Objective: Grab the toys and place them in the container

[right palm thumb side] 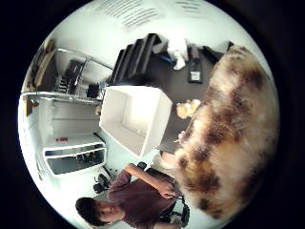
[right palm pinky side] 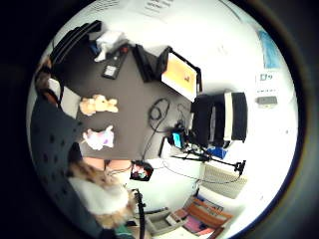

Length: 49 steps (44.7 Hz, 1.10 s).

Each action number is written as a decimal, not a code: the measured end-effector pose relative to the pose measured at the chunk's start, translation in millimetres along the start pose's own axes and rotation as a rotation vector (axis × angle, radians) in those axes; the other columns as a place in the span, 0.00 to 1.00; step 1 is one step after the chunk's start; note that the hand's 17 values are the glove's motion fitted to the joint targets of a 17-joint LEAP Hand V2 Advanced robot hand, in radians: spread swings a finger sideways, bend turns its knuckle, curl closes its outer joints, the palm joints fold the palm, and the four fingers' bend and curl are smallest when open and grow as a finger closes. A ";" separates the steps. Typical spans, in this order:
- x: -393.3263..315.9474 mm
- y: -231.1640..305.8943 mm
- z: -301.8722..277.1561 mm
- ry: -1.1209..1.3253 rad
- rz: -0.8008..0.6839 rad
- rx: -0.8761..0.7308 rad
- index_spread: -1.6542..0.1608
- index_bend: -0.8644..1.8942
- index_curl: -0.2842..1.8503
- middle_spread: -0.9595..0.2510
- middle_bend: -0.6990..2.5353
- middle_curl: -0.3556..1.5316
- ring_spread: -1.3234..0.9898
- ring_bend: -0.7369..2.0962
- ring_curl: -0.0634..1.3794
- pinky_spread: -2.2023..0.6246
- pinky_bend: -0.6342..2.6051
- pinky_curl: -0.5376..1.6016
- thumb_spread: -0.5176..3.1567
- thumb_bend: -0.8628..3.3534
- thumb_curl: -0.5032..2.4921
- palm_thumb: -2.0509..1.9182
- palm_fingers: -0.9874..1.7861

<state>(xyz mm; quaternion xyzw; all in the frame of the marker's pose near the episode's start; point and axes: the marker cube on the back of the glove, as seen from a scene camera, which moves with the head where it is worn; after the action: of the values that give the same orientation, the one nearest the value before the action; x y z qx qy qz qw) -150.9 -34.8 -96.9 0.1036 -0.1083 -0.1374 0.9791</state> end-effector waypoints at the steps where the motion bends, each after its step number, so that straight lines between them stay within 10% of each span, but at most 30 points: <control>1: -14.5 -4.1 -3.5 0.005 -0.019 0.003 0.79 0.71 0.46 0.61 0.54 0.58 0.43 0.70 0.43 0.65 0.48 0.46 0.24 0.22 0.45 0.67 0.76; 21: -277.9 -53.0 -4.0 0.132 -0.467 -0.020 0.79 0.70 0.49 0.62 0.54 0.59 0.43 0.70 0.44 0.65 0.49 0.46 0.21 0.22 0.49 0.67 0.75; 42: -345.0 -69.0 30.4 0.083 -0.440 -0.145 0.79 0.66 0.52 0.61 0.52 0.60 0.43 0.70 0.44 0.65 0.49 0.47 0.22 0.21 0.52 0.67 0.73; 45: -338.7 -62.0 38.7 0.166 -0.498 -0.302 0.79 0.56 0.50 0.59 0.46 0.57 0.43 0.69 0.44 0.65 0.53 0.48 0.29 0.19 0.49 0.62 0.55; 46: -335.8 -60.2 39.4 0.190 -0.519 -0.327 0.80 0.44 0.48 0.67 0.38 0.54 0.46 0.64 0.43 0.68 0.56 0.51 0.31 0.17 0.47 0.59 0.18; 49: -329.5 -58.9 35.0 0.182 -0.511 -0.302 0.82 0.35 0.44 0.75 0.33 0.50 0.51 0.56 0.42 0.72 0.57 0.51 0.35 0.17 0.45 0.55 0.10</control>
<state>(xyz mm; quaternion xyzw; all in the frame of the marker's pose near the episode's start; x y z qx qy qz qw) -483.1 -0.2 -137.7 -0.0072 0.0310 -0.3836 0.9229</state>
